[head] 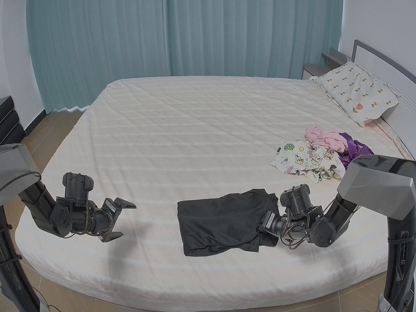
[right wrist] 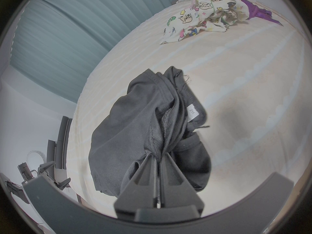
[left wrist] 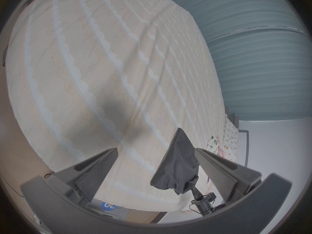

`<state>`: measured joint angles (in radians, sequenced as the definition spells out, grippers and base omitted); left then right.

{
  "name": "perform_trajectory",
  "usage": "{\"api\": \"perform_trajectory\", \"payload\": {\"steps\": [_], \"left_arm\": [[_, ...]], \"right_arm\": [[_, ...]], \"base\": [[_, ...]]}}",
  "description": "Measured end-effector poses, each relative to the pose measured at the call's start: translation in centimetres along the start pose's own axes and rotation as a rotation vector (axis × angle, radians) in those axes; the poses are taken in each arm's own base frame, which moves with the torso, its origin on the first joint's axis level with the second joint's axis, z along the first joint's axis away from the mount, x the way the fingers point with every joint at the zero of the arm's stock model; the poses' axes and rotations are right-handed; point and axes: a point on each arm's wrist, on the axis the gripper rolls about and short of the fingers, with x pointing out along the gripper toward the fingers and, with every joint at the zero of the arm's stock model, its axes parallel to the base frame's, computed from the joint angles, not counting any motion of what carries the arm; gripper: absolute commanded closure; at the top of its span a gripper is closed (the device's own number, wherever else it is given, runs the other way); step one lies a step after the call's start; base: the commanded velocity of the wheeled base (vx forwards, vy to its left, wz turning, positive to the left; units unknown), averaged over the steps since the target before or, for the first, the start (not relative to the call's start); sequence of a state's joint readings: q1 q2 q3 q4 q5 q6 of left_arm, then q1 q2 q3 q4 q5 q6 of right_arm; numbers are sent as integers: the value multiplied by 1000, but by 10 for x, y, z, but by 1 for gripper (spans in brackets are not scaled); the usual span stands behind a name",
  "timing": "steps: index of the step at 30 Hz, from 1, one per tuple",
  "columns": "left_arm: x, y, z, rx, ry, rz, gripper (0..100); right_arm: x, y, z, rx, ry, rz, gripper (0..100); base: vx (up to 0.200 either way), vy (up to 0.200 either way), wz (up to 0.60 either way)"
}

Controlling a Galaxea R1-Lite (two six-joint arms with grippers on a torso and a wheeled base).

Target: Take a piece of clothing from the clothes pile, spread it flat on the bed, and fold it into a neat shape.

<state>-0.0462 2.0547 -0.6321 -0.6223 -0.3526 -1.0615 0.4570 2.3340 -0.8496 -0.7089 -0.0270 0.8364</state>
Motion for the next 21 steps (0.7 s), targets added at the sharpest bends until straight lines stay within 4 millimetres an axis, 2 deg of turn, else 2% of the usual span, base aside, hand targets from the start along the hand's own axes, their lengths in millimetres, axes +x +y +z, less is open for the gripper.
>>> {"api": "perform_trajectory", "payload": {"steps": [4, 9, 19, 20, 21], "left_arm": [[0, 0, 0, 0, 0, 0, 0], [0, 0, 0, 0, 0, 0, 0], [0, 0, 0, 1, 1, 1, 0], [0, 0, -1, 0, 1, 1, 0], [0, 0, 0, 0, 2, 1, 0]], "right_arm": [[-7, -5, 5, 12, -9, -10, 100], [-18, -15, 2, 1, 17, -32, 100], [-29, -29, -8, -201, 59, -73, 100], [-30, -30, -8, -214, 59, -79, 0], [-30, -31, -8, -232, 59, -86, 0]], "base": [[0, 0, 0], [0, 0, 0], [0, 0, 0], [0, 0, 0], [0, 0, 0]]}}
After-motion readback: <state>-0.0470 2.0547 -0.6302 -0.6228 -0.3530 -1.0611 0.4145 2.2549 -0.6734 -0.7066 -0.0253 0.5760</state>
